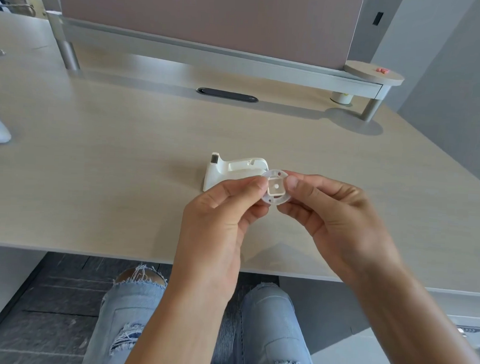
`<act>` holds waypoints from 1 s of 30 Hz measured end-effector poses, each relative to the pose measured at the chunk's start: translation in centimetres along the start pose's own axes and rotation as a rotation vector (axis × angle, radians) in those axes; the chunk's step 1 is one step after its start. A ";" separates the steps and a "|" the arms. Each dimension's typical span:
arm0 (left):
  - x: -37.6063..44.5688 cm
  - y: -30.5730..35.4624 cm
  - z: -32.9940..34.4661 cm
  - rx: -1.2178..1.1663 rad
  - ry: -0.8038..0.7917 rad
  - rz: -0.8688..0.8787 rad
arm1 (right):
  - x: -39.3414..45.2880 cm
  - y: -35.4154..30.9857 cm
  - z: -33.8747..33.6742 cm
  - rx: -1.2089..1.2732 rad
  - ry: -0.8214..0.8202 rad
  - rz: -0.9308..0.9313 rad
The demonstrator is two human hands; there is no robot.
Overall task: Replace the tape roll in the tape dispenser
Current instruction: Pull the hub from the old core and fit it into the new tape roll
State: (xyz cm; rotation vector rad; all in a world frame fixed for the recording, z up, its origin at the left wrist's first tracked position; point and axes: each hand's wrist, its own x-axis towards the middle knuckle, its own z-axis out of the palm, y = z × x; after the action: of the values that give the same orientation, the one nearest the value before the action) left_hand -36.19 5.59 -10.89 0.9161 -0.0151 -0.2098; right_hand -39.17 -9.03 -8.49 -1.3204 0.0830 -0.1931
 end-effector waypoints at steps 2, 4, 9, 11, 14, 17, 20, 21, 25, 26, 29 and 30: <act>0.1 -0.1 0.0 -0.029 -0.008 -0.032 | -0.1 0.1 0.0 0.028 0.009 0.018; 0.1 -0.1 0.1 -0.054 0.001 -0.056 | -0.1 0.2 0.0 0.051 0.014 0.031; 0.1 -0.4 0.3 -0.073 0.021 -0.073 | -0.2 0.4 -0.1 0.077 0.022 0.048; 0.1 -0.4 0.3 -0.083 0.027 -0.081 | -0.3 0.4 -0.2 0.079 0.028 0.052; 0.1 -0.6 0.5 -0.090 0.041 -0.082 | -0.2 0.6 -0.3 0.086 0.036 0.053; 0.2 -0.8 0.5 -0.102 0.048 -0.089 | -0.2 0.8 -0.4 0.092 0.043 0.050; 0.3 -1.0 0.6 -0.117 0.056 -0.104 | -0.2 1.1 -0.5 0.102 0.055 0.044; 0.3 -1.1 0.6 -0.120 0.058 -0.108 | -0.2 1.2 -0.5 0.104 0.057 0.041; 0.4 -1.4 0.6 -0.125 0.065 -0.116 | -0.3 1.5 -0.6 0.116 0.080 0.046; 0.5 -1.5 0.6 -0.126 0.067 -0.119 | -0.2 1.5 -0.6 0.119 0.083 0.052; 0.5 -1.7 0.7 -0.125 0.070 -0.126 | -0.2 1.6 -0.8 0.120 0.074 0.066; 0.5 -1.7 0.7 -0.119 0.070 -0.125 | -0.2 1.7 -0.7 0.114 0.067 0.062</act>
State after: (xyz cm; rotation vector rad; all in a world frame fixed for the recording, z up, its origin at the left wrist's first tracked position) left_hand -36.08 3.92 -11.82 0.8056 0.1187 -0.2919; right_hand -39.33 -9.32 -10.30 -1.1966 0.1670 -0.1872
